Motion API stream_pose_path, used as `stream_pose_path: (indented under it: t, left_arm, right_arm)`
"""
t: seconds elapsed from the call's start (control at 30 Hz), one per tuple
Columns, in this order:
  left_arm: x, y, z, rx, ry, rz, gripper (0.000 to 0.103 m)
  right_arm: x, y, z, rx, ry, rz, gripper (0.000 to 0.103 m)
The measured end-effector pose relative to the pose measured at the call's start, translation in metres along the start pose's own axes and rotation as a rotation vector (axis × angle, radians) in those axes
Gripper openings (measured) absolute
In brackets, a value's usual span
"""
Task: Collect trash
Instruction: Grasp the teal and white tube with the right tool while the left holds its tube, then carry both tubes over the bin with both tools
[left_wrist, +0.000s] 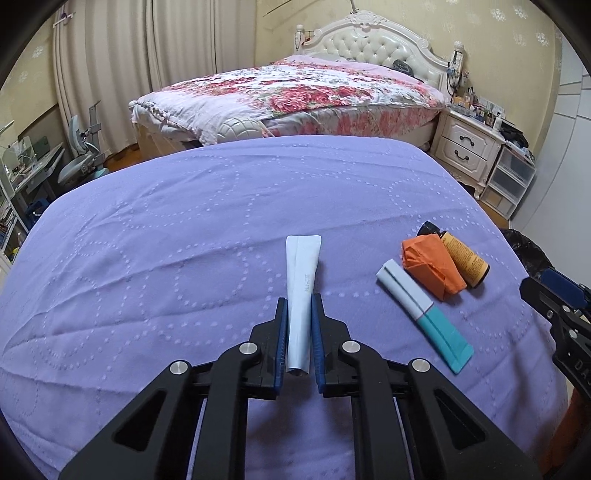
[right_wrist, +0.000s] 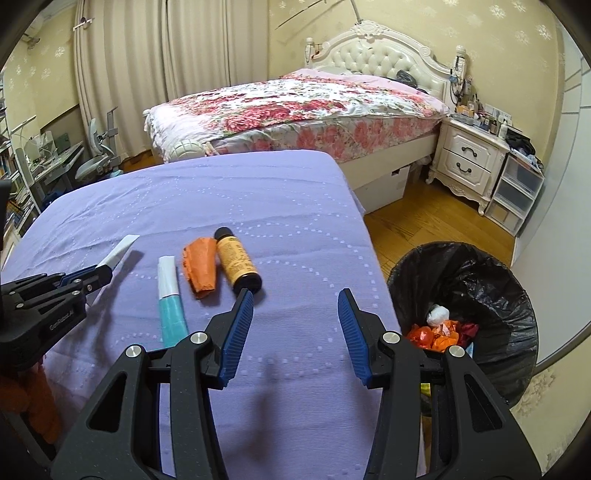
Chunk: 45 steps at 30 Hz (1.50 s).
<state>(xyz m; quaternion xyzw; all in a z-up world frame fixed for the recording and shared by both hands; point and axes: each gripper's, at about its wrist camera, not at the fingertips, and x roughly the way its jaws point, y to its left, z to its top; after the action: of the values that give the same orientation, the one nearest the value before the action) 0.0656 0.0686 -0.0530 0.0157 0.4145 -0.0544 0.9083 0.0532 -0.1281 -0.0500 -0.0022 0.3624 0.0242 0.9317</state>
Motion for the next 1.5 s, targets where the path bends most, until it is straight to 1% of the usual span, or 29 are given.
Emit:
stream_pose_path:
  t: [0.3, 0.43, 0.53, 0.6, 0.77, 0.9, 0.93, 0.97, 1.07, 1.33, 1.5]
  left_arm:
    - [-0.02, 0.037, -0.017, -0.053, -0.005, 0.028, 0.013]
    - [-0.024, 0.052, -0.022, -0.08, -0.006, 0.041, 0.013]
    - [-0.025, 0.063, -0.026, -0.1, -0.008, 0.051, 0.013]
    - [-0.026, 0.069, -0.028, -0.112, -0.008, 0.055, 0.013]
    - [-0.026, 0.08, -0.032, -0.133, -0.006, 0.063, 0.013]
    - [-0.028, 0.083, -0.033, -0.142, -0.011, 0.065, 0.013]
    - [-0.028, 0.084, -0.033, -0.144, -0.011, 0.064, 0.013]
    - [-0.028, 0.084, -0.033, -0.146, -0.012, 0.064, 0.013]
    - [-0.028, 0.086, -0.034, -0.147, -0.012, 0.063, 0.013]
    - [-0.032, 0.083, -0.036, -0.142, -0.019, 0.057, 0.013]
    - [-0.04, 0.074, -0.035, -0.136, -0.043, 0.046, 0.013]
  right_arm:
    - [0.004, 0.036, 0.001, -0.064, 0.014, 0.054, 0.047]
    - [0.01, 0.052, 0.001, -0.092, 0.037, 0.085, 0.046]
    - [0.015, 0.065, 0.0, -0.118, 0.054, 0.104, 0.044]
    - [0.019, 0.073, -0.001, -0.136, 0.069, 0.115, 0.037]
    - [0.028, 0.084, -0.004, -0.159, 0.098, 0.126, 0.036]
    - [0.033, 0.088, -0.005, -0.163, 0.117, 0.127, 0.035]
    - [0.034, 0.089, -0.006, -0.161, 0.123, 0.129, 0.032]
    - [0.035, 0.089, -0.006, -0.16, 0.129, 0.132, 0.027]
    - [0.036, 0.09, -0.008, -0.164, 0.137, 0.136, 0.021]
    - [0.027, 0.091, -0.008, -0.162, 0.12, 0.145, 0.02]
    - [0.008, 0.085, -0.003, -0.151, 0.077, 0.147, 0.019]
